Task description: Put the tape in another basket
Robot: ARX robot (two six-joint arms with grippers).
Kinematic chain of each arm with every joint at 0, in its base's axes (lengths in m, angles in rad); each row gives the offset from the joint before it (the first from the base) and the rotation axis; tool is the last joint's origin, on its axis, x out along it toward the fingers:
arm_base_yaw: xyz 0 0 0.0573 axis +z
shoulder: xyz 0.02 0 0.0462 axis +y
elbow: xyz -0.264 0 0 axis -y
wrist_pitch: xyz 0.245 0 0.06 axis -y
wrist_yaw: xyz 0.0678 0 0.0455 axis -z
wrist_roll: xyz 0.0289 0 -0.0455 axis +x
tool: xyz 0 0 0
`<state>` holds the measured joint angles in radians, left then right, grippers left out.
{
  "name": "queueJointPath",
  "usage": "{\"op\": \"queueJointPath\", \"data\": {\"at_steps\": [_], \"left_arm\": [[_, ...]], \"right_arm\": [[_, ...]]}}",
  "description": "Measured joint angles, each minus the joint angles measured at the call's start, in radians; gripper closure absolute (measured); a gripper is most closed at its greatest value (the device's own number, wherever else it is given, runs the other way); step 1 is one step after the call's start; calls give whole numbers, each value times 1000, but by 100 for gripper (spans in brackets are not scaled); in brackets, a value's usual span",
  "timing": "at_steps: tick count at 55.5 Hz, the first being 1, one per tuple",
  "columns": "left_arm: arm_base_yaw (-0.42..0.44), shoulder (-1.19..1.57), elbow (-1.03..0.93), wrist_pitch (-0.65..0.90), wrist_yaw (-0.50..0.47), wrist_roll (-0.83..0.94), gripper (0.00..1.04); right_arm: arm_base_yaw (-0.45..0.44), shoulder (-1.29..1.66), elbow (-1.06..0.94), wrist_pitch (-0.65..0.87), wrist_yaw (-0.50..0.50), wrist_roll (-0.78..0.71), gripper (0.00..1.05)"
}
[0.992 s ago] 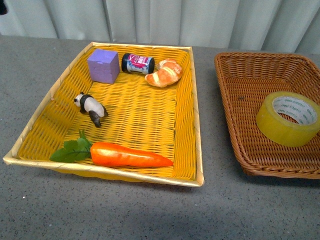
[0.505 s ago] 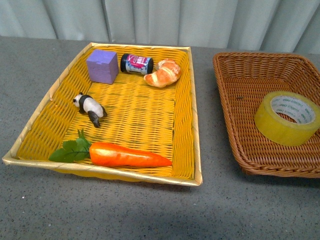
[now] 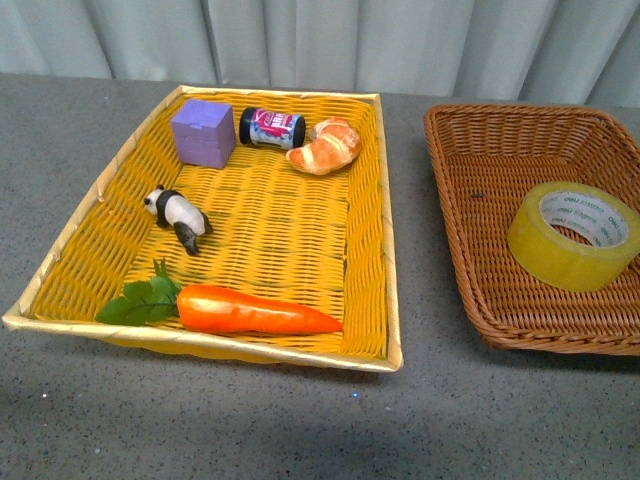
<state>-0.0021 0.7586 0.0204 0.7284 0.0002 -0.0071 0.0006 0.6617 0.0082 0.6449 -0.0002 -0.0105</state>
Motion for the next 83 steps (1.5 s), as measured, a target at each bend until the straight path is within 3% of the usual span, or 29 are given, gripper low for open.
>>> {"op": "queueJointPath", "data": {"at_steps": [19,59,67,72,76,79,83], "left_arm": [[0,-252,-2,-227,0,0,101],[0,-549,-2,-515,0,0,101],[0,-583,-2,-549,-1,0,101],[0,-696,-2,-695,0,1,101],[0,-747,-2,-722,0,1,101],[0,-751,-2,-726,0,1,94],[0,-753,-2,-726,0,1,81]], "right_arm": [[0,-237,-3,-221,0,0,104],[0,-487,-3,-466,0,0,104],[0,-645,-2,-638,-1,0,104],[0,-657,-2,-642,-1,0,104],[0,-657,-2,-644,-1,0,104],[0,-657,-2,-644,-1,0,104],[0,-658,-2,-644,-1,0,91]]}}
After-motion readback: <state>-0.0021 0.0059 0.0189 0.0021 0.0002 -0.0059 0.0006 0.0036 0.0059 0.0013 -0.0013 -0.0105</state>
